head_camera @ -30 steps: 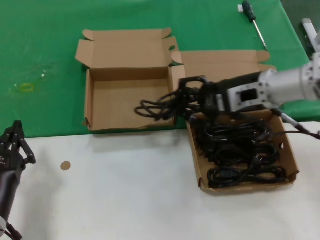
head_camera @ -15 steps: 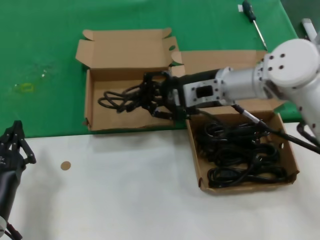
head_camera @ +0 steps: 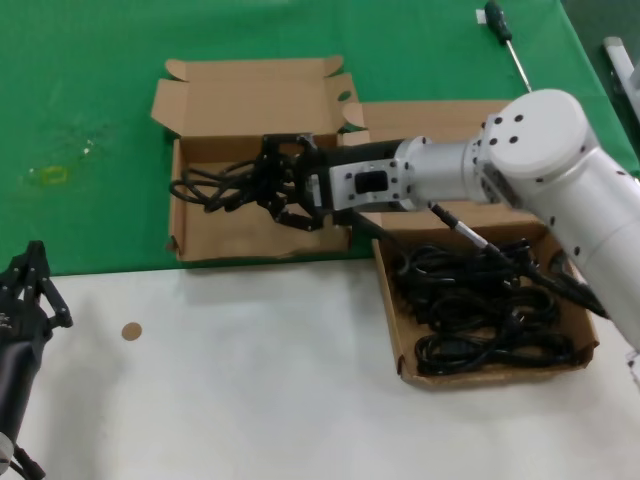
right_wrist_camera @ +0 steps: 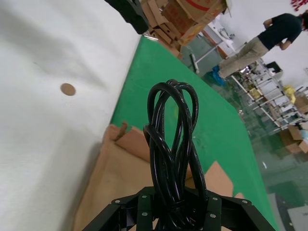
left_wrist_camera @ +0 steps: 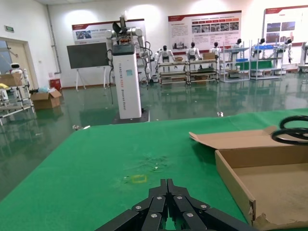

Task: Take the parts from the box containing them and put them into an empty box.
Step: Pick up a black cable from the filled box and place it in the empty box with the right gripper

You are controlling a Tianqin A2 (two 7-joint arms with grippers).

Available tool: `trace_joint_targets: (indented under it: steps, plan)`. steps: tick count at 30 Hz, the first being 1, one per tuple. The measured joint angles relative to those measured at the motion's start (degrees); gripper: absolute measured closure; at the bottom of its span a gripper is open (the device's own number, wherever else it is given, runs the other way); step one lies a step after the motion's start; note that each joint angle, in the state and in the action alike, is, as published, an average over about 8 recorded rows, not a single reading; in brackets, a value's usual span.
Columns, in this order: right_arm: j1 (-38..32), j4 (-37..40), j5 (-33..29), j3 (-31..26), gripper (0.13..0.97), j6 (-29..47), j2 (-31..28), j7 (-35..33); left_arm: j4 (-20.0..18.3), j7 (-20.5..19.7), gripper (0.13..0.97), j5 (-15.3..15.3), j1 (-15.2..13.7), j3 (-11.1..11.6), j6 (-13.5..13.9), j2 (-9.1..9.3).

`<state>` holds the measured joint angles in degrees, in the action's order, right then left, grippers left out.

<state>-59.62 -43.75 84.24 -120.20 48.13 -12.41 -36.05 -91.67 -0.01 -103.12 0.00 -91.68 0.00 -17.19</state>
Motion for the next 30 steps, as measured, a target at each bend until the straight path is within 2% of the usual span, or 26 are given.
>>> trace_joint_targets:
  steps: [16,24,28,30]
  plan:
    - [-3.20,12.97,3.41,3.64,0.928,-4.02,5.55,-14.07,0.00,0.00,0.945,0.00,0.00,0.00,0.00,0.00]
    - [-5.00,18.29,4.72,5.37,0.839,-3.92,6.79,-19.00,0.00,0.00,0.945,0.00,0.00,0.00,0.00,0.00]
    - [-5.57,19.81,5.17,6.04,0.839,-3.62,7.04,-20.44,0.00,0.00,0.945,0.00,0.00,0.00,0.00,0.00]
    - [-5.80,20.36,5.34,6.33,0.799,-3.47,7.09,-20.97,0.00,0.00,0.945,0.00,0.00,0.00,0.00,0.00]
